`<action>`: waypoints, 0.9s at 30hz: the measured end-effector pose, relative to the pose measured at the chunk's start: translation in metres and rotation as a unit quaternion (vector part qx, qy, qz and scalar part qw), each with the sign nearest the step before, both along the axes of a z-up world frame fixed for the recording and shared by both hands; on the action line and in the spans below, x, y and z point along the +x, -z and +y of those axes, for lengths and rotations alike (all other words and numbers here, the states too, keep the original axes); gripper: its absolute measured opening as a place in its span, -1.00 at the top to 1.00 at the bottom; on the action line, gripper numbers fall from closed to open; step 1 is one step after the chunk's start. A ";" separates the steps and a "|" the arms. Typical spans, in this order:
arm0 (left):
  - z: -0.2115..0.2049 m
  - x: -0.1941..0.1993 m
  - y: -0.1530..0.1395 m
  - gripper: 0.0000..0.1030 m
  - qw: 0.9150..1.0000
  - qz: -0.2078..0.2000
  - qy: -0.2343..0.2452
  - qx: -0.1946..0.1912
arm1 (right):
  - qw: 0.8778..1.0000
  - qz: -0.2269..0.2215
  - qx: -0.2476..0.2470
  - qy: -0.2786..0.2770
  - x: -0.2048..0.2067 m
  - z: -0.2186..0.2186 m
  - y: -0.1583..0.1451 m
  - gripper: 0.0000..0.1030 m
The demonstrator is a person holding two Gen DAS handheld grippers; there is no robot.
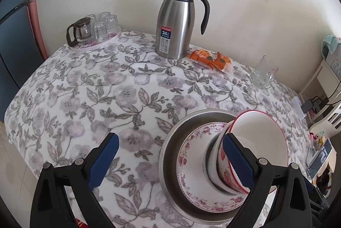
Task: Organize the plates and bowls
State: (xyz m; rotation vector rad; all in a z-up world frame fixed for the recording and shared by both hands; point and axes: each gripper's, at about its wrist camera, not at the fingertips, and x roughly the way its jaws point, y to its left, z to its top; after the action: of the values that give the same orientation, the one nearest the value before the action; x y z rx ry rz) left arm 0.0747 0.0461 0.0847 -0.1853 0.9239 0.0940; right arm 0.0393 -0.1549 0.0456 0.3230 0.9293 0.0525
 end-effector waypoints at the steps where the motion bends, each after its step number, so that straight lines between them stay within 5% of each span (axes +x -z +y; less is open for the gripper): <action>1: 0.000 -0.001 0.000 -0.90 1.000 0.000 -0.001 0.005 | 1.000 -0.001 -0.001 0.001 -0.002 0.001 0.000 -1.00; 10: -0.007 -0.013 -0.003 -0.90 0.999 -0.002 -0.005 0.047 | 1.000 -0.007 -0.007 0.004 -0.021 0.004 0.002 -1.00; 17: 0.001 -0.025 -0.004 -0.90 1.000 -0.010 -0.017 0.024 | 1.000 -0.009 -0.017 0.001 -0.033 0.008 0.003 -1.00; 27: 0.000 -0.037 0.001 -0.90 0.998 0.012 -0.033 0.046 | 1.000 0.014 -0.027 0.002 -0.038 0.007 0.017 -1.00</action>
State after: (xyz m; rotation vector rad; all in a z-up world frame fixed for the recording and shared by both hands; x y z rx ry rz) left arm 0.0375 0.0459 0.0836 -0.1284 0.9356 0.1996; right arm 0.0009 -0.1478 0.0291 0.2766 0.9558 0.0187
